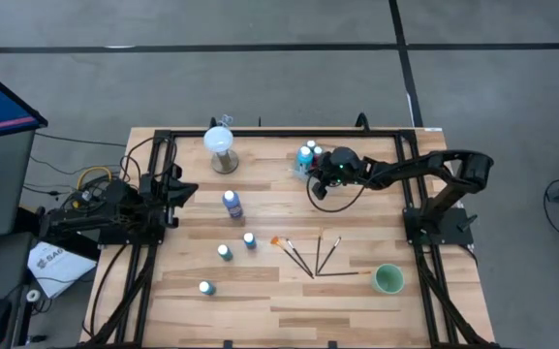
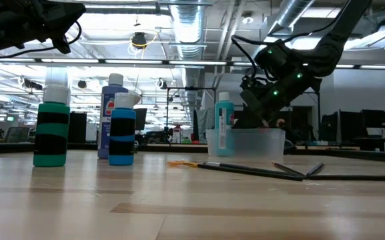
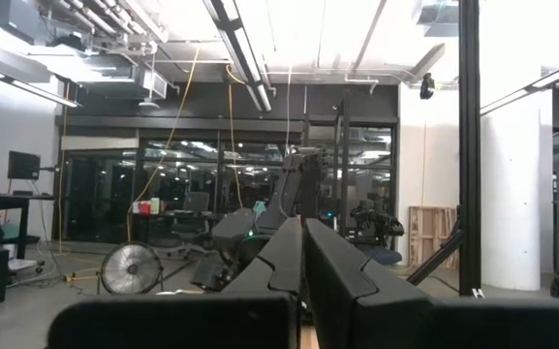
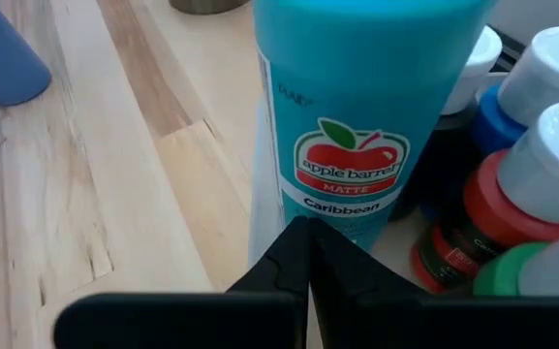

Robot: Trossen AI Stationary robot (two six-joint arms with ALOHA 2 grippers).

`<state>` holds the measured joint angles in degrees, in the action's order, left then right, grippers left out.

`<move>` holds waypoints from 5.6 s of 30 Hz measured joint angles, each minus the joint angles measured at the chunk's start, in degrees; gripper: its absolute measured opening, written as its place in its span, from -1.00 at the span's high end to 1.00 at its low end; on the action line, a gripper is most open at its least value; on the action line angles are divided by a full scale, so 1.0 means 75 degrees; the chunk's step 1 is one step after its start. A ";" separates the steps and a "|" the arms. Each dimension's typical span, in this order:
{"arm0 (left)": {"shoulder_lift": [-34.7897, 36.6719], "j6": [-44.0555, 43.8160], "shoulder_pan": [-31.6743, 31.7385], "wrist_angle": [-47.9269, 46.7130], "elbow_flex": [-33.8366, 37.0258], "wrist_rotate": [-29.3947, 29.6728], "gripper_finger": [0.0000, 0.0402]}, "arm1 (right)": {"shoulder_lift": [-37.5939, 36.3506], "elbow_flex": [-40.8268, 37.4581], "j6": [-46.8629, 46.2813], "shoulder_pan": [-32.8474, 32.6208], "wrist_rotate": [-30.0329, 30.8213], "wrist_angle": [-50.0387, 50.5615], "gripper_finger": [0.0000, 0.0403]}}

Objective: Pick & Place Paint Supplies
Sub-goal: Put the large light blue paint bottle into the transparent bin, then put the large blue paint bottle into the transparent bin

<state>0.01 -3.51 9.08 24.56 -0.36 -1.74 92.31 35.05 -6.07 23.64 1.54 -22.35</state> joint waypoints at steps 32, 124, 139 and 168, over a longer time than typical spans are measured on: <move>0.0000 0.0001 -0.0002 0.0000 -0.0001 -0.0001 0.99 | -0.1091 0.2211 0.1534 -0.2388 0.0003 0.0478 0.39; 0.0000 0.0000 0.0000 0.0000 -0.0003 -0.0003 0.99 | -0.0001 0.7203 0.2110 -0.1689 -0.1463 0.5873 0.48; 0.0000 0.0002 -0.0001 0.0000 0.0000 -0.0003 0.99 | -0.4119 0.2309 0.1118 -0.1657 0.1694 0.4512 0.48; 0.0000 0.0000 -0.0003 0.0000 0.0000 0.0000 0.99 | -0.2492 0.0195 0.0857 -0.0846 0.1799 0.0787 0.48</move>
<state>0.01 -3.51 9.06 24.56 -0.36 -1.74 73.62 36.51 0.36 17.30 15.03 -16.45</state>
